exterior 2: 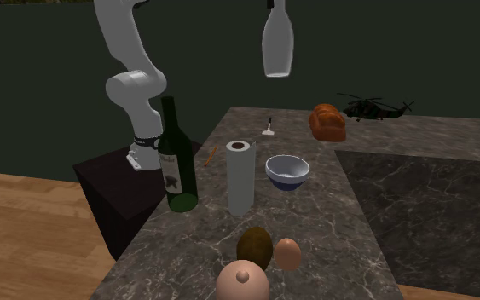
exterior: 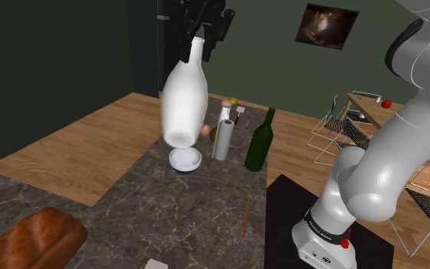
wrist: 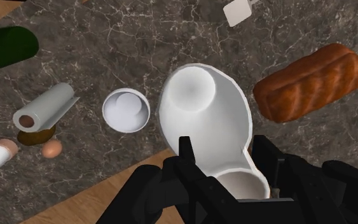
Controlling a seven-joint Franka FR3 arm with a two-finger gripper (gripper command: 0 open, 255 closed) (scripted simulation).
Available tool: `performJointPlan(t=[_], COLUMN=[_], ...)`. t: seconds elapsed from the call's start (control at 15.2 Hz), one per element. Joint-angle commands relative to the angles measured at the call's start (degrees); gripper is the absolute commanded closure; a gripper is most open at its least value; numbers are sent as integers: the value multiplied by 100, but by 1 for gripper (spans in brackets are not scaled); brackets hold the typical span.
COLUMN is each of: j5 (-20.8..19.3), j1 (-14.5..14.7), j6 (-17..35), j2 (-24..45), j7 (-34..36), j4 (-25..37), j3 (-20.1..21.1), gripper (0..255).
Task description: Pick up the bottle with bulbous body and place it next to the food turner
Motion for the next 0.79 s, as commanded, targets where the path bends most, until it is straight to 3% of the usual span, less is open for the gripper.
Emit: performJointPlan(t=[0.0,0.4,0.73], j5=[-17,-197,-60], j1=[121,505,487], j6=[-35,-199,268], j2=[23,363,76], j7=[328,1337,1275], j4=[45,460,-258], j3=[202,867,784], gripper=[255,255,255])
